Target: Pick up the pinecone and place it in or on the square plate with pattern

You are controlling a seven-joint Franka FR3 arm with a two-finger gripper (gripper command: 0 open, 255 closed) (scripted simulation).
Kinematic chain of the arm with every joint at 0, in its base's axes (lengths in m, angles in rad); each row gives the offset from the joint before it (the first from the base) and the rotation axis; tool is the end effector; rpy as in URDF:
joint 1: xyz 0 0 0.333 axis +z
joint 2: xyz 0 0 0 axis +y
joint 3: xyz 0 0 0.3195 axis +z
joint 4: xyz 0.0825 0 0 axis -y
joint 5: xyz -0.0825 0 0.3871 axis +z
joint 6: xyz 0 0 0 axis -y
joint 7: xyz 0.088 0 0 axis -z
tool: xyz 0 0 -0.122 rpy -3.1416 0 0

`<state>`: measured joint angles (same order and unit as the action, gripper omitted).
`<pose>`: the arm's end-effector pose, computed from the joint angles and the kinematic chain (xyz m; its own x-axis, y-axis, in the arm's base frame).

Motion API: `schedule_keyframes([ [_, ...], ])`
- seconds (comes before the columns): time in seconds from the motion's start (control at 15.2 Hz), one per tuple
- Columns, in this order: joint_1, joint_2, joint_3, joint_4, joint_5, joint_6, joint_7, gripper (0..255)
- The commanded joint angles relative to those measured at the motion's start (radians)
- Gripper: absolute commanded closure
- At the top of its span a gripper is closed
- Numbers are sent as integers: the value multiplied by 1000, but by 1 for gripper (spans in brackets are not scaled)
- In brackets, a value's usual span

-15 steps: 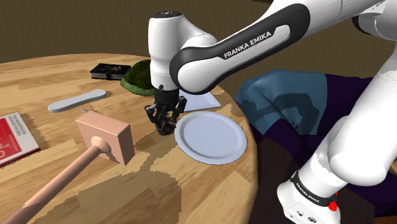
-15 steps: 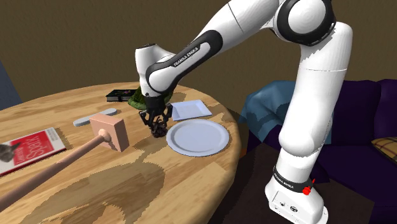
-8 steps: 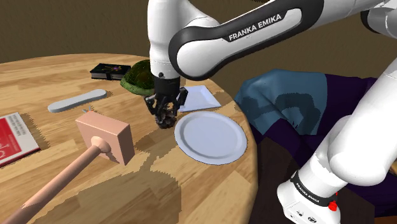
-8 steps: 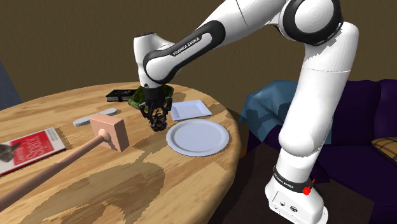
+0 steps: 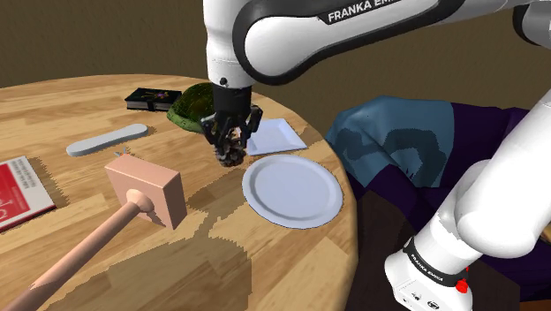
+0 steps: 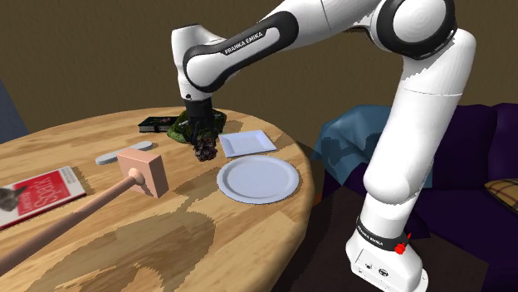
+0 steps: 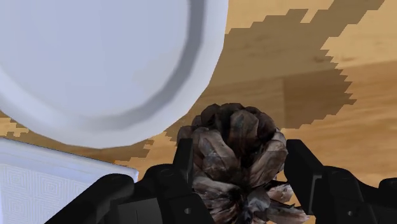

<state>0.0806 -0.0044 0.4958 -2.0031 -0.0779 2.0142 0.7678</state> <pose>0.4704 0.2993 0.4466 0.9859 -0.1562 0.0605 -0.1590 -0.9864 0.0429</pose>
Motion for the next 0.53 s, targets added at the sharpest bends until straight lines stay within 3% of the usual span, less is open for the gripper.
schedule_keyframes([
  [0.0,0,-6,0,14,4,-19,-4,255],
  [0.46,-84,-29,-88,-5,17,-10,-180,255],
])
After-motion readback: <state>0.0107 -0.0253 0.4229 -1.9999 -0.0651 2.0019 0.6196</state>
